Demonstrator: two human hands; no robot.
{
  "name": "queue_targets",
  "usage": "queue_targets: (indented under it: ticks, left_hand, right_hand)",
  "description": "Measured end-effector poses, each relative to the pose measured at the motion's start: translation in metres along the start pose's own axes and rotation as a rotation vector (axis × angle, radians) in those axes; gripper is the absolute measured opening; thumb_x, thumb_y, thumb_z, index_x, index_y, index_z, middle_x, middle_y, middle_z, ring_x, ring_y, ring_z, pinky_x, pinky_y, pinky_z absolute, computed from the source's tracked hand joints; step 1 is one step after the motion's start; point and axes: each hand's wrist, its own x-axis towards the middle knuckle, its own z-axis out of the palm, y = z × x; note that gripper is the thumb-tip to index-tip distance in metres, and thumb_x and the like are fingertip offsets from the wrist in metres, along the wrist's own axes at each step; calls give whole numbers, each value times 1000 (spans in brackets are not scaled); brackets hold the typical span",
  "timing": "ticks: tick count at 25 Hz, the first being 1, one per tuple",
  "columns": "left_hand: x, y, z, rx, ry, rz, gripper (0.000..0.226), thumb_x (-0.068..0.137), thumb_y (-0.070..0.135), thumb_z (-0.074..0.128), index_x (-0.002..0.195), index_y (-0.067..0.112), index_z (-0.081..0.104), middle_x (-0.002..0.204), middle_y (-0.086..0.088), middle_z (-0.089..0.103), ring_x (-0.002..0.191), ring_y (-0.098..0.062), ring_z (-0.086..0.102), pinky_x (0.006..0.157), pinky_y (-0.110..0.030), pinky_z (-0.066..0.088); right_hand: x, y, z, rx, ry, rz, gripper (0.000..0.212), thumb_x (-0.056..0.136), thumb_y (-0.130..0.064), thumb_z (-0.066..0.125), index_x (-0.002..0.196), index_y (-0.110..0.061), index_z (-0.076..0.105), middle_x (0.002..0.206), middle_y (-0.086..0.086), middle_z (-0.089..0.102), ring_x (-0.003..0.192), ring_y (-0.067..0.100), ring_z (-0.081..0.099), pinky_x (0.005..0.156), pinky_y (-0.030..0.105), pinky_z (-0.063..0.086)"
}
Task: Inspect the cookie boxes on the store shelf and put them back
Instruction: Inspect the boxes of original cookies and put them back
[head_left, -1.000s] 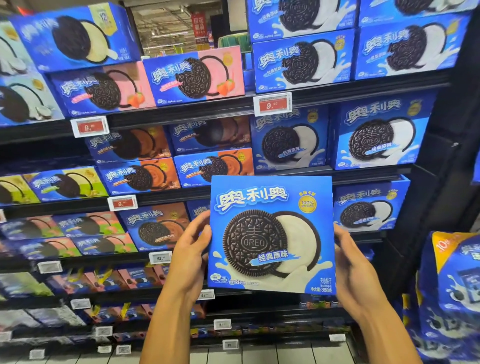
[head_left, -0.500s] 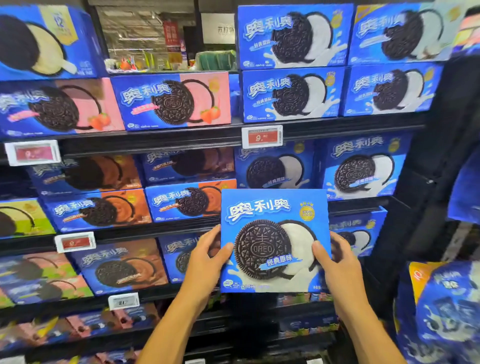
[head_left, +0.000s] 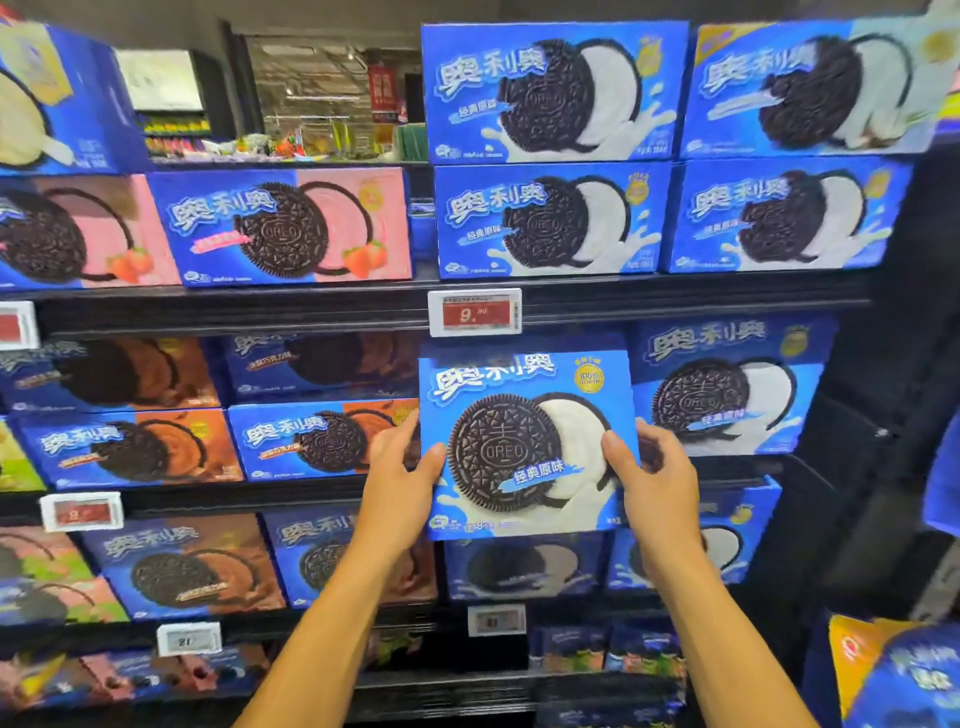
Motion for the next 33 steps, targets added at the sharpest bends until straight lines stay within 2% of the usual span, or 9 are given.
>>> queue_targets:
  ticks: [4,10,14,18,21,24,28,31,33]
  left_hand:
    - [8,14,13,82,40,45,46,97,6,56,141,20,53,126,-4,46,120,-23,53,112,-42,37]
    - [15,24,18,268,141,135,46,94,7,59,136,24,56,111,5,49,106,-20,56,97,-36,42]
    - [22,32,21,473,224,198,33,92,15,66,124,22,64,97,7,53,89,-17,54,72,-28,33]
    - [25,39,25,537,288,206,19,92,17,66,111,14,63,94,3,51,84,-25,53,68,-36,36]
    - [28,39,26,555,320,206,19,92,16,68,109,10,62,91,3,48,78,-26,50,65,-34,32]
    - [28,35,31,596,347,198,27,91,17,69,116,9,62,97,0,52,86,-25,51,68,-33,32]
    - [36,29,32,693,404,239,30,87,16,74,112,1,65,112,-11,55,106,-29,43,89,-37,36]
    - [42,28,32,709,430,241,25,86,17,74,104,2,66,109,-12,54,106,-32,43,90,-38,31]
    - [43,25,33,727,438,248,21,86,17,74,99,2,65,108,-13,53,107,-34,42,89,-40,29]
  right_hand:
    - [20,4,-2,-1,-6,-20,23,93,-31,70,113,-24,61,120,3,66,108,23,61,87,40,51]
    - [36,2,4,-200,52,-170,34,94,-29,69,123,-12,66,113,-2,50,102,11,49,80,16,33]
    - [39,3,7,-262,109,-218,39,94,-31,67,124,-7,67,104,-4,49,86,8,49,67,19,29]
    - [36,3,16,-264,157,-222,31,95,-30,66,115,-7,69,101,-4,49,86,20,55,65,24,29]
    - [36,3,20,-264,174,-214,38,95,-33,66,126,-11,66,105,-6,50,89,21,56,69,30,34]
    - [34,5,25,-264,212,-217,40,95,-32,67,130,-13,64,109,-3,55,94,24,58,73,33,39]
    - [29,8,31,-252,248,-269,41,93,-28,70,129,-9,65,109,1,56,99,28,59,79,45,51]
    - [31,8,36,-272,247,-305,43,93,-25,70,131,-6,64,107,-3,52,97,30,59,78,47,51]
    - [33,10,38,-295,231,-316,45,95,-21,69,135,-3,60,112,2,54,101,31,59,81,49,51]
